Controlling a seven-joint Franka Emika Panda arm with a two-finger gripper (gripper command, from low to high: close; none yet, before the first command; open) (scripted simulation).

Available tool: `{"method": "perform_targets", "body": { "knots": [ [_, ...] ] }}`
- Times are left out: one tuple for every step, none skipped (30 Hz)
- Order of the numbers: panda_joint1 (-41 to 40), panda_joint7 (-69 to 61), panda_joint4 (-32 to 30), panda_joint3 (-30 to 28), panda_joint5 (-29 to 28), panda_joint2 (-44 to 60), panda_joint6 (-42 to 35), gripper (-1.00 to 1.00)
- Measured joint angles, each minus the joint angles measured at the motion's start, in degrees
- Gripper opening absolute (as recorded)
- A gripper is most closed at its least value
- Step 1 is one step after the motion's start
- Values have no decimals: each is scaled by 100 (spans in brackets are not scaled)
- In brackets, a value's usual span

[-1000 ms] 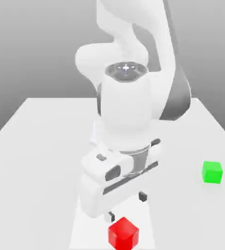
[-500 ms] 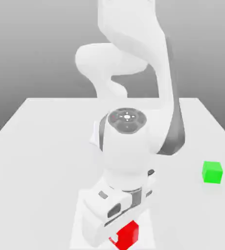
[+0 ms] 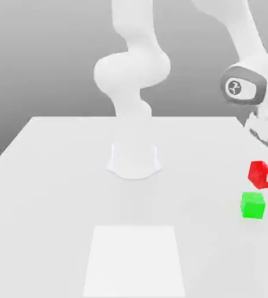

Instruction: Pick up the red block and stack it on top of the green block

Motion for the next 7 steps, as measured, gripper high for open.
{"method": "perform_targets", "body": {
  "knots": [
    [-24, 58, -6, 12, -94, 171, 174, -100],
    [-29, 135, -5, -5, -210, 363, 359, -100],
    [-12, 222, 1, -51, -334, 564, 552, -100],
    [26, 316, 9, -115, -466, 770, 748, -100],
    [51, 370, 13, -155, -542, 889, 861, 100],
    [51, 370, 13, -155, -542, 889, 861, 100],
    [51, 370, 13, -155, -542, 889, 861, 100]
  ]
}}
